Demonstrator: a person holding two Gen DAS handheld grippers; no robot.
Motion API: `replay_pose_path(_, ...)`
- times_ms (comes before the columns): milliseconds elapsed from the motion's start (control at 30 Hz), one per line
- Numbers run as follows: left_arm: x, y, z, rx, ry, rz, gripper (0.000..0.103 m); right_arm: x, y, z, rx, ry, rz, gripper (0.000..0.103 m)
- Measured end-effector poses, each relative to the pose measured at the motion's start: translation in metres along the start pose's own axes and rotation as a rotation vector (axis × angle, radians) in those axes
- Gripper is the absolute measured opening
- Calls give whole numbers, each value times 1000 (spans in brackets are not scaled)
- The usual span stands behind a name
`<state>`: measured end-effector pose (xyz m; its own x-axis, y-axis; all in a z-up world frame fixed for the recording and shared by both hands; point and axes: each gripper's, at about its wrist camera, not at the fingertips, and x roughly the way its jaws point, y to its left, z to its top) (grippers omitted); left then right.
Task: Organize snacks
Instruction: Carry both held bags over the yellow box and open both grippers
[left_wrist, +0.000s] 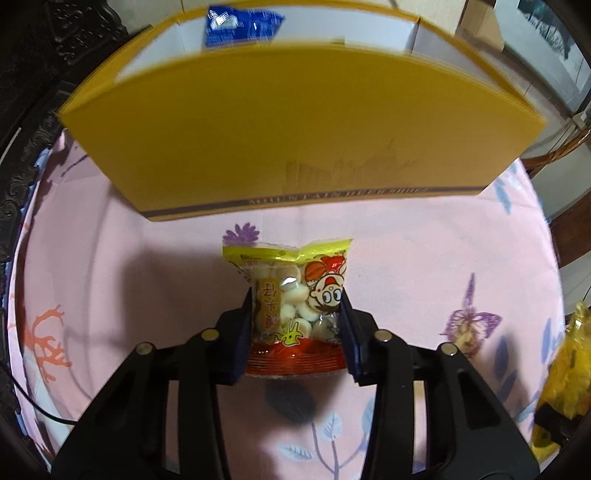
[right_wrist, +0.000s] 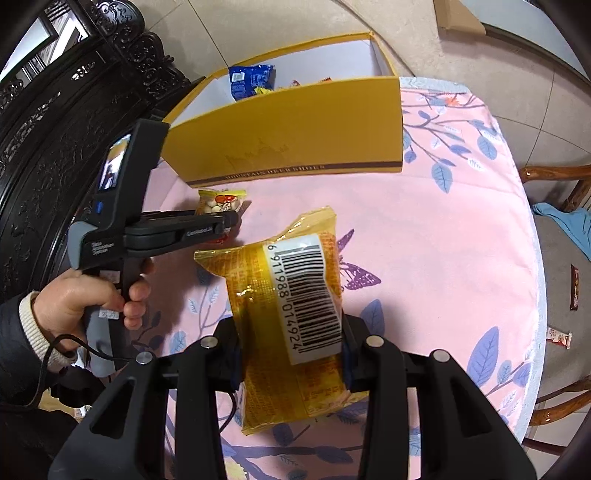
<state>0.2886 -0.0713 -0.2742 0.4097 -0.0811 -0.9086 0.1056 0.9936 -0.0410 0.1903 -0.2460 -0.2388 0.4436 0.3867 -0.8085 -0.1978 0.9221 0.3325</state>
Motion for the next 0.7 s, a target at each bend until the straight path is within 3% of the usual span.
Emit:
replay_pose_path(300,-98,29,0,-41,-174,-24,41,-32,20,37,-74,-96,8,39)
replay_pose_path(533,-170,43,57,-73,-382,-30,41,-70,41,113,-147,-275,-8,39)
replay_pose_path(700,-199,39,92,-64,-474,-37,41,-81,47,157,-148,-356,-8,39)
